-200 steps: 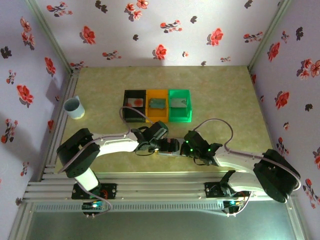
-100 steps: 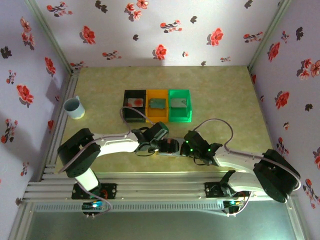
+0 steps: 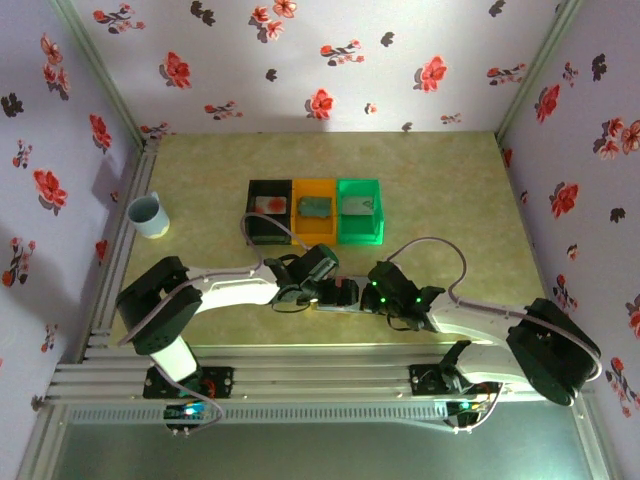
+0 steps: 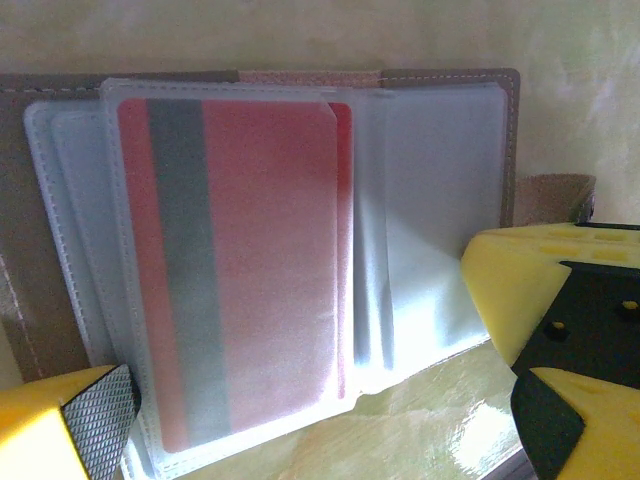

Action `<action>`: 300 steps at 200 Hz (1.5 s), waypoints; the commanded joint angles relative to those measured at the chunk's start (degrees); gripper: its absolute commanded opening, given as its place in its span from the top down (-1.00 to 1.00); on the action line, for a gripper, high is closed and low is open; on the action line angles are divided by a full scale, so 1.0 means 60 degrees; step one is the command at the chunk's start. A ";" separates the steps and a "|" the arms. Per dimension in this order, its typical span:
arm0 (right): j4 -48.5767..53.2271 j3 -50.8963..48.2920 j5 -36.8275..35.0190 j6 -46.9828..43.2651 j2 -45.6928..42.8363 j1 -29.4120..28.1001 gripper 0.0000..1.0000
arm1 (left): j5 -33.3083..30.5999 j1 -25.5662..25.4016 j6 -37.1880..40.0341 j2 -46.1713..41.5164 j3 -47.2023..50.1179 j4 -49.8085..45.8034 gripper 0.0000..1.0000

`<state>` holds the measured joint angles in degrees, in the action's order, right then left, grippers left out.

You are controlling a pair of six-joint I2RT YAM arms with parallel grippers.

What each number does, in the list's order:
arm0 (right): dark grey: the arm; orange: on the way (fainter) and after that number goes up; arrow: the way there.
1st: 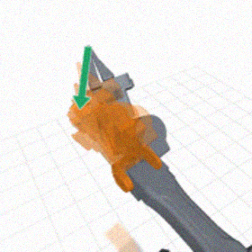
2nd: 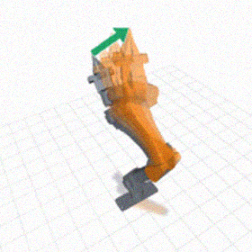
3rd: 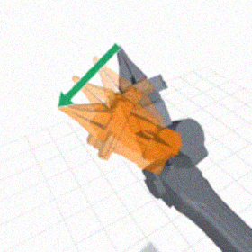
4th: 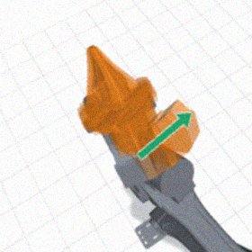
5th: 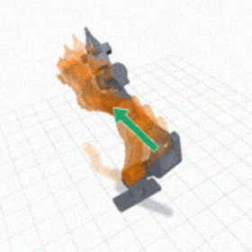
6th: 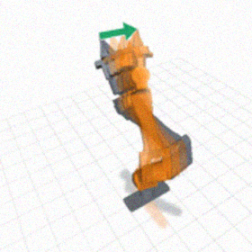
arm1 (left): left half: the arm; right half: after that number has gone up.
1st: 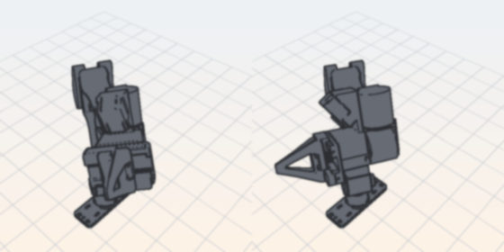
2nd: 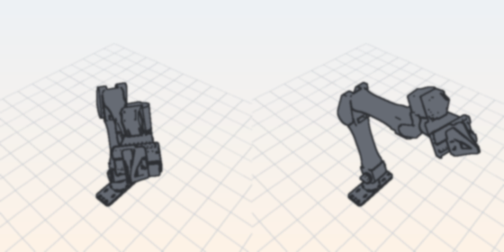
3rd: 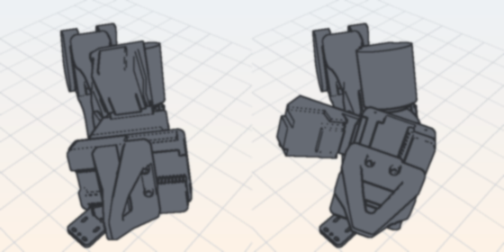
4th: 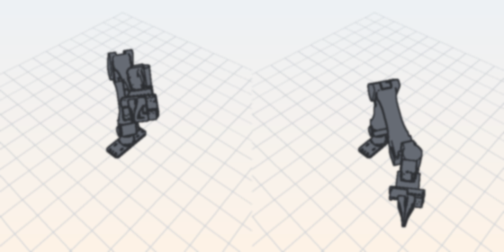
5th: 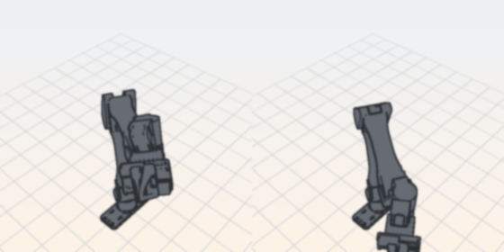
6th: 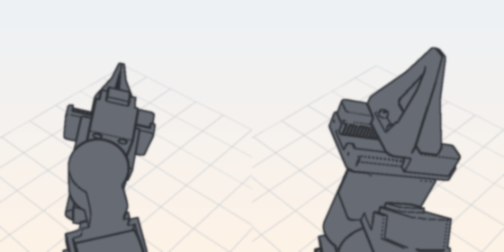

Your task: Take the credit cards out of the card holder

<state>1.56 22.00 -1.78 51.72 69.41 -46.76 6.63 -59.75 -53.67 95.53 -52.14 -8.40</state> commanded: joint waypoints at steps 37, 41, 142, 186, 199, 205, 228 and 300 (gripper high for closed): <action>0.0490 -0.0213 -0.0304 0.0146 -0.0044 0.0031 1.00 | -0.0036 -0.0106 0.0039 0.0074 -0.0331 -0.0138 -1.00; 0.0487 -0.0226 -0.0304 0.0152 -0.0046 0.0037 1.00 | -0.0036 -0.0106 0.0039 0.0082 -0.0333 -0.0138 -1.00; 0.0487 -0.0254 -0.0333 0.0152 -0.0098 0.0059 1.00 | -0.0051 -0.0164 -0.0078 0.0119 -0.0392 -0.0017 -0.99; 0.0463 -0.0284 -0.0333 0.0153 -0.0090 0.0059 1.00 | 0.0007 -0.0179 -0.0209 0.0064 -0.0392 0.0306 -0.99; 0.0457 -0.0290 -0.0333 0.0152 -0.0112 0.0054 1.00 | 0.0073 -0.0179 -0.0270 0.0018 -0.0363 0.0456 -0.99; 0.0457 -0.0299 -0.0333 0.0153 -0.0101 0.0053 1.00 | 0.0095 -0.0179 -0.0296 -0.0011 -0.0336 0.0537 -0.99; 0.0457 -0.0330 -0.0348 0.0153 -0.0154 0.0057 1.00 | 0.0183 -0.0179 -0.0420 -0.0155 -0.0231 0.0850 -1.00; 0.0486 -0.0385 -0.0367 0.0145 -0.0303 0.0074 1.00 | 0.0359 -0.0179 -0.0547 -0.0229 -0.0231 0.1063 -1.00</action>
<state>1.56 21.19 -1.85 51.72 68.29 -46.50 7.14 -60.16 -55.64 95.68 -52.86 -5.54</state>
